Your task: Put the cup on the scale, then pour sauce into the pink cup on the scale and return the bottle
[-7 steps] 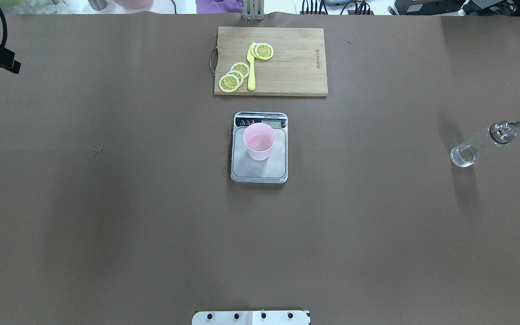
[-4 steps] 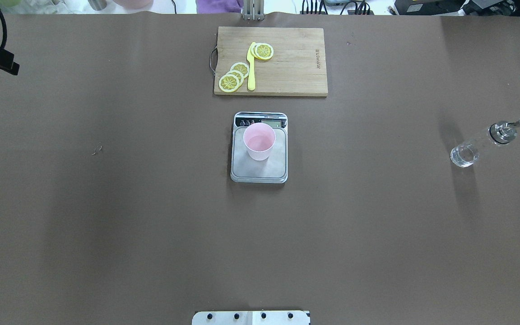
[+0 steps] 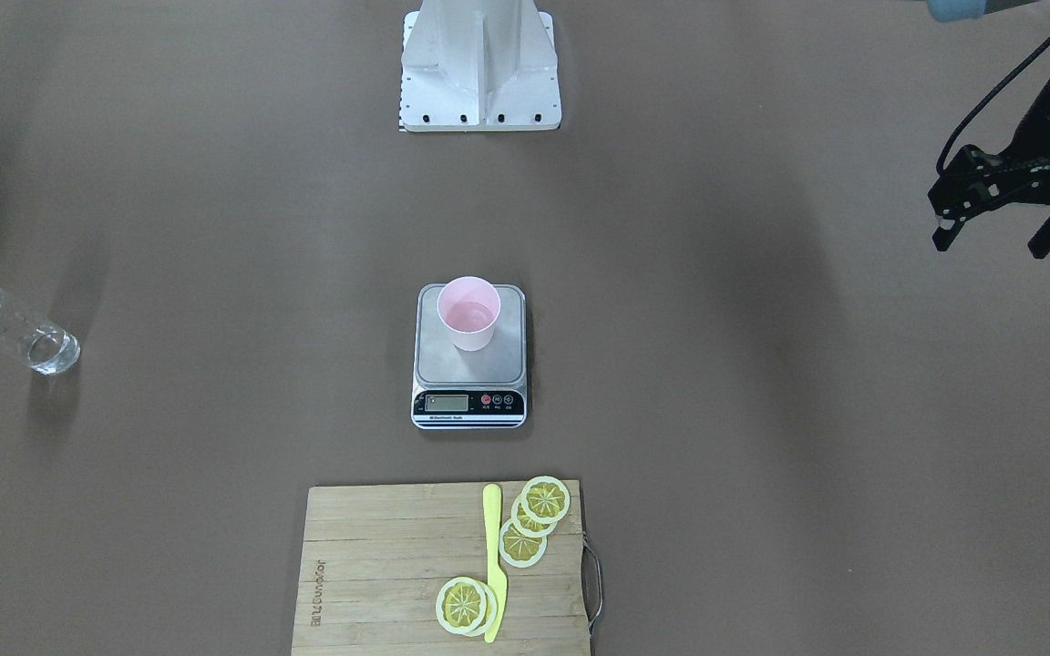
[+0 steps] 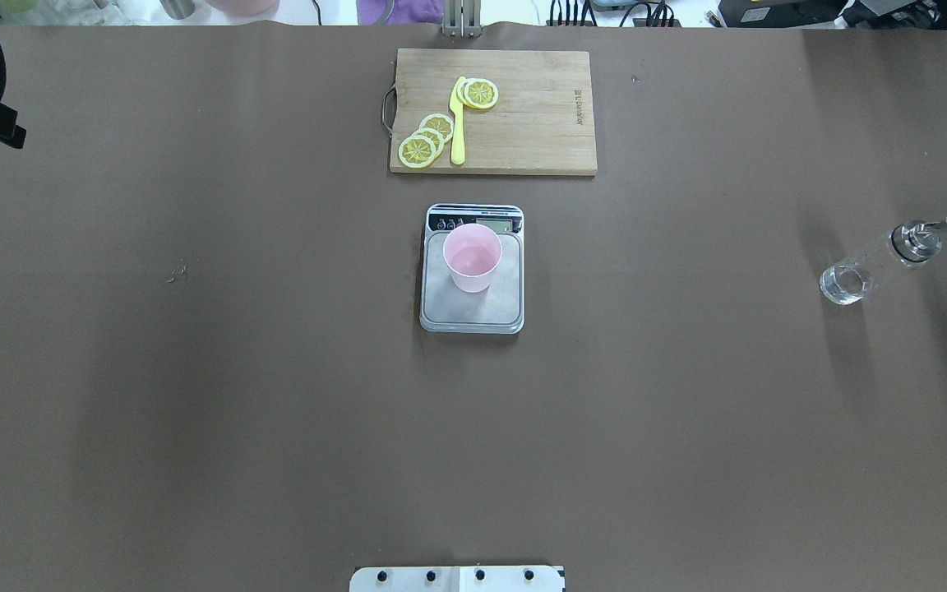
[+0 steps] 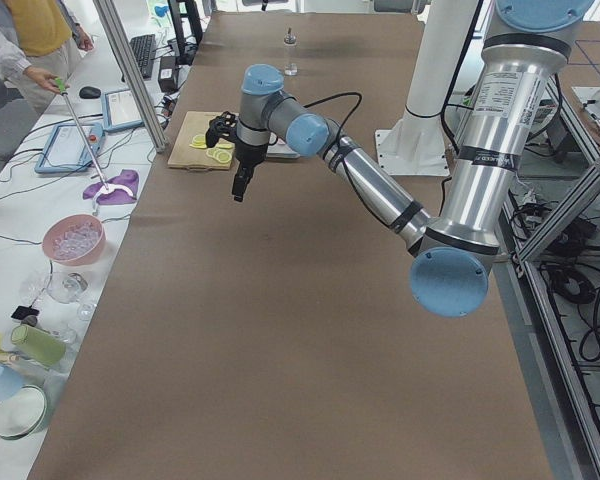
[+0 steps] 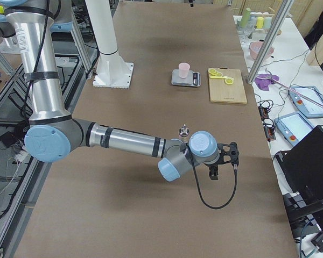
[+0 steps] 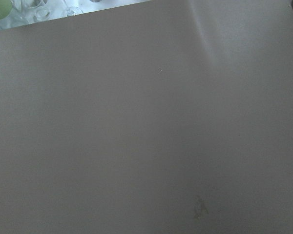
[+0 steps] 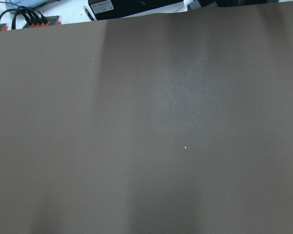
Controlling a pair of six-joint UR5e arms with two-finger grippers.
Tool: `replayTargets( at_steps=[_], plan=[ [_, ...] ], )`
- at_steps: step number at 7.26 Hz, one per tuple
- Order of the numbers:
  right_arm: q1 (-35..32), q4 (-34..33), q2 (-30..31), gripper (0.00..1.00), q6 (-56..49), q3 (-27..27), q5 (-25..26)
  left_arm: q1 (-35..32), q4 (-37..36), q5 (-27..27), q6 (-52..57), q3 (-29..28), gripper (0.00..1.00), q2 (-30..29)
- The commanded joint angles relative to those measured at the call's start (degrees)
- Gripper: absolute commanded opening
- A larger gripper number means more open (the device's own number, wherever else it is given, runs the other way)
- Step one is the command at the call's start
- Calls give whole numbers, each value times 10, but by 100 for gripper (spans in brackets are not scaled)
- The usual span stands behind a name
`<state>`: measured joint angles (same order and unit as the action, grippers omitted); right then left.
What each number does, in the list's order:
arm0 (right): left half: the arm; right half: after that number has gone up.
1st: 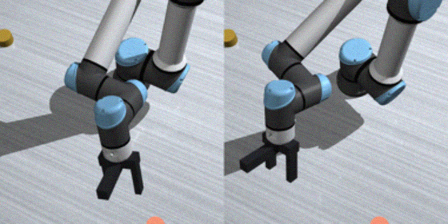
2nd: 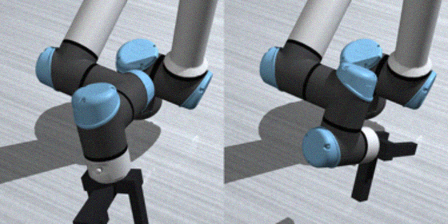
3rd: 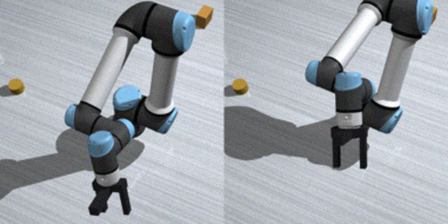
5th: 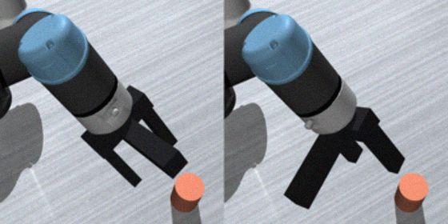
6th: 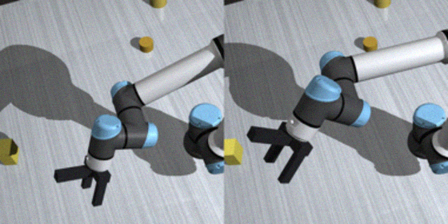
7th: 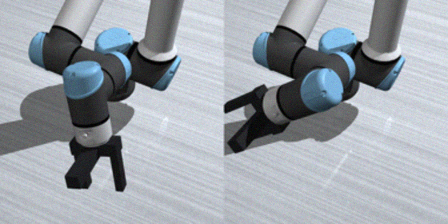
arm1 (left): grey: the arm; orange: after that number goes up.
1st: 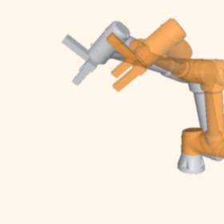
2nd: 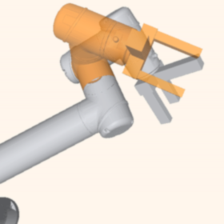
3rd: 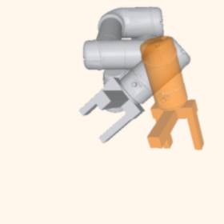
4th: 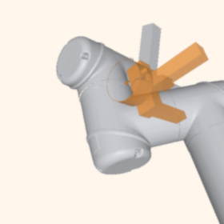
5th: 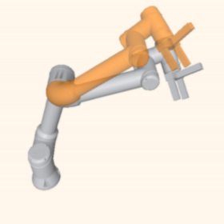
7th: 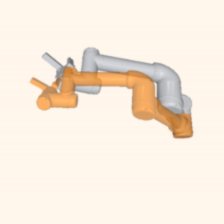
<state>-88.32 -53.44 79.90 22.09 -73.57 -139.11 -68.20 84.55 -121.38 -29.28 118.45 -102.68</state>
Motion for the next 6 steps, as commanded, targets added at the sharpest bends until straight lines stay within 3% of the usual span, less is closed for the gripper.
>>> replayTargets(
  at_steps=[1, 2, 4, 5, 6],
  plan=[
    [1, -230, -45, 99, -176, -31, 38, 0, 0, 0, 0, -1, 97, 1],
    [-3, -322, -61, 99, -227, -51, 65, 0, 0, 0, 0, -1, 97, 0],
    [-25, -406, -54, 100, -294, -64, 77, 0, -2, -1, 2, -1, 97, 5],
    [-34, -488, -49, 100, -302, -97, 80, 0, -4, -11, 0, 0, 97, 13],
    [-37, -492, -27, 100, -302, -123, 99, 0, -31, -87, -6, 1, 98, 19]
  ],
)
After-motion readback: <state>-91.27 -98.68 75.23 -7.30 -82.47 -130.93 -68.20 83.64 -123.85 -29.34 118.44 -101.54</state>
